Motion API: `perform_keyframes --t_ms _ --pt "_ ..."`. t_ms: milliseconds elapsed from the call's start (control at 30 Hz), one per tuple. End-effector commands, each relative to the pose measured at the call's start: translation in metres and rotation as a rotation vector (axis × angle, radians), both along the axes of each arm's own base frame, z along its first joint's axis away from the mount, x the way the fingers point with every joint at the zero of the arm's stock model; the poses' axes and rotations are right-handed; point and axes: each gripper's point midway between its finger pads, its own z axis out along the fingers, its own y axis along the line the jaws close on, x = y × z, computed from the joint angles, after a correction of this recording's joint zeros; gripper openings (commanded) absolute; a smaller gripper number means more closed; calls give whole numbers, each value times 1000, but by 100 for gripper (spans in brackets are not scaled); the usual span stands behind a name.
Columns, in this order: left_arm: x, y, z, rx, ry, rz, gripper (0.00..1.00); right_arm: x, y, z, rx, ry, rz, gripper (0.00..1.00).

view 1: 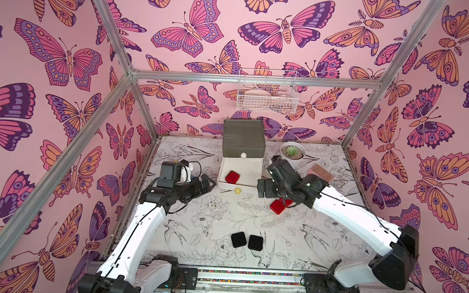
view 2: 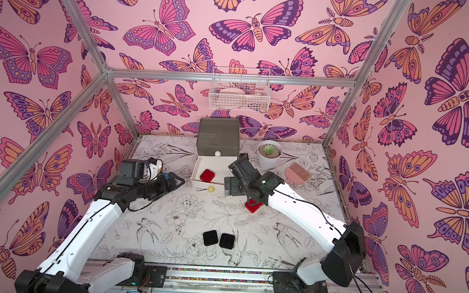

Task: Place the brooch boxes into the drawer by color
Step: Place the brooch box in the drawer, then pick up the brooch box from the center of the board.

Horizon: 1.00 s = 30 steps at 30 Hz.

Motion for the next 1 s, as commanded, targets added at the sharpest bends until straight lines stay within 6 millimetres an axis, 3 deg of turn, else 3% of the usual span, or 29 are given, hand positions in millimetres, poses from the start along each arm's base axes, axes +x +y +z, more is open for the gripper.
perform_keyframes --t_ms 0,133,300,533,800,967 --pt "-1 -2 -9 31 21 -12 100 -8 -38 -18 -45 14 -141 97" --pt "1 -4 -7 30 21 -18 100 -18 -64 -48 -5 109 -252 95" --pt "0 -5 -9 28 27 -21 100 -14 -74 -68 -19 170 -313 94" --pt "-4 -4 -9 27 21 -17 100 -1 -70 -91 -42 251 -394 100" --pt "-5 -5 -8 24 16 -25 100 22 -52 -116 69 279 -447 100" --pt "-7 -5 -8 24 14 -25 100 31 -46 -136 20 320 -447 99"
